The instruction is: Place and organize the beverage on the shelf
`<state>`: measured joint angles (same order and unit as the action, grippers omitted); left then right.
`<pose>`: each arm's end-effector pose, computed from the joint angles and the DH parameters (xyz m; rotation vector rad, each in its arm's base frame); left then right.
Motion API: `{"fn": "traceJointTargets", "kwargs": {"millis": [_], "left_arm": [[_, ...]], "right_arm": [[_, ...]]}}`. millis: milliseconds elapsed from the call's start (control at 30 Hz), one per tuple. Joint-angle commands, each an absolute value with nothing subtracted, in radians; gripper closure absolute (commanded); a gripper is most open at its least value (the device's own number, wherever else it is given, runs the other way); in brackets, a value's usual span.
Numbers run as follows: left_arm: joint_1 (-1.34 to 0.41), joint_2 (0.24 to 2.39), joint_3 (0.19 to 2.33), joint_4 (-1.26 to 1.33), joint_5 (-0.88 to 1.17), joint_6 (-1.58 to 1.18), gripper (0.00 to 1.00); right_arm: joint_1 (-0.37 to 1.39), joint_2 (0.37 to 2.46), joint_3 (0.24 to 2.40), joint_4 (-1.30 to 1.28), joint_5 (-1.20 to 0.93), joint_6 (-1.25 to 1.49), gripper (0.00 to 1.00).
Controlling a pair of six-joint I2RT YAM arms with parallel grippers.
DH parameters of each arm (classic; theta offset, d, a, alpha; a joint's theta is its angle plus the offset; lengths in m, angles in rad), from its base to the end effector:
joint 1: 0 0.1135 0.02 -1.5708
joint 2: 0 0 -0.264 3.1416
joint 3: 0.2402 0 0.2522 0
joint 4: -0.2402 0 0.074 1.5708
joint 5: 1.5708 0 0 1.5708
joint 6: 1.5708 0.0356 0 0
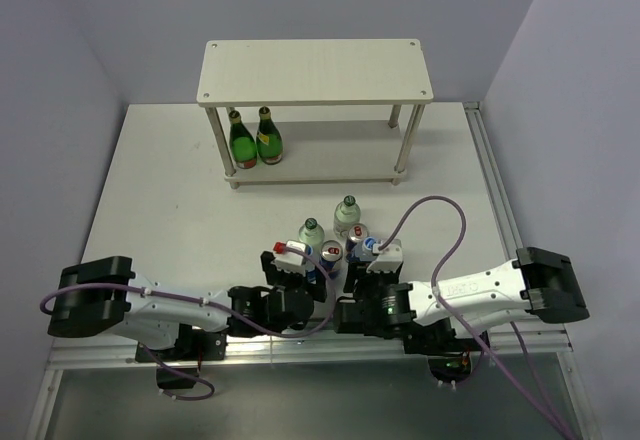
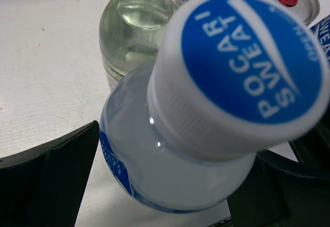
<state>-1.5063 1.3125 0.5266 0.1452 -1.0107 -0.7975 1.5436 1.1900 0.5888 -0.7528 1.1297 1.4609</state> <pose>0.0457 -0.2402 0.1823 0.1601 1.9105 -0.4311 0.0370 0.1761 0.1824 0.0551 2.0025 0.1302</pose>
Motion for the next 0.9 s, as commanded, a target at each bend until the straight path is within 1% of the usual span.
{"fn": "traceJointTargets", "kwargs": {"millis": [0,33,100,133,167,233,267,300,333,367,433,500,533,567,633,733,767,800,867], "left_arm": [[-1.490,1.319,0.515,0.236,-0.997,-0.747,0.01],[-1.488,1.319,0.514,0.242,-0.999,-0.744,0.01],[-1.480,1.318,0.511,0.253,-0.991,-0.736,0.01],[-1.479,1.315,0.508,0.256,-0.991,-0.736,0.01],[-1.477,1.313,0.506,0.259,-0.989,-0.733,0.01],[-1.474,1.312,0.497,0.268,-0.991,-0.733,0.01],[-1.473,1.312,0.494,0.273,-0.989,-0.733,0.01],[-1.473,1.312,0.488,0.278,-0.991,-0.735,0.01],[-1.473,1.313,0.485,0.282,-0.992,-0.735,0.01],[-1.471,1.312,0.479,0.284,-0.994,-0.742,0.02],[-1.471,1.313,0.477,0.282,-1.000,-0.747,0.05],[-1.471,1.309,0.466,0.288,-1.003,-0.753,0.11],[-1.471,1.305,0.463,0.288,-1.006,-0.756,0.13],[-1.470,1.301,0.454,0.285,-1.008,-0.762,0.19],[-1.471,1.286,0.443,0.290,-1.009,-0.765,0.24],[-1.471,1.263,0.430,0.293,-1.009,-0.761,0.30],[-1.471,1.259,0.426,0.293,-1.012,-0.761,0.35],[-1.471,1.252,0.425,0.293,-1.014,-0.759,0.38],[-1.471,1.247,0.423,0.293,-1.014,-0.756,0.46]], "right_arm": [[1.539,1.229,0.627,-0.840,1.273,1.655,0.35],[1.540,1.241,0.635,-0.868,1.279,1.710,0.50],[1.552,1.270,0.662,-0.954,1.293,1.761,0.71],[1.557,1.281,0.676,-0.995,1.293,1.838,1.00],[1.566,1.299,0.690,-1.076,1.292,1.870,1.00],[1.578,1.316,0.742,-1.142,1.287,1.922,1.00],[1.586,1.334,0.764,-1.251,1.284,1.963,1.00],[1.607,1.341,0.813,-1.320,1.276,2.017,1.00],[1.620,1.348,0.837,-1.397,1.275,2.128,1.00],[1.634,1.336,0.862,-1.446,1.273,2.079,1.00],[1.646,1.261,0.914,-1.447,1.272,1.999,1.00],[1.646,1.203,0.949,-1.445,1.272,1.953,1.00],[1.646,1.177,0.968,-1.445,1.282,1.895,1.00],[1.644,1.139,0.986,-1.443,1.285,1.861,1.00],[1.620,1.108,1.063,-1.443,1.292,1.733,1.00],[1.589,1.104,1.215,-1.443,1.307,1.546,1.00],[1.580,1.108,1.251,-1.442,1.333,1.508,1.00],[1.575,1.111,1.323,-1.442,1.342,1.473,1.00],[1.551,1.121,1.385,-1.396,1.380,1.344,1.00]]}}
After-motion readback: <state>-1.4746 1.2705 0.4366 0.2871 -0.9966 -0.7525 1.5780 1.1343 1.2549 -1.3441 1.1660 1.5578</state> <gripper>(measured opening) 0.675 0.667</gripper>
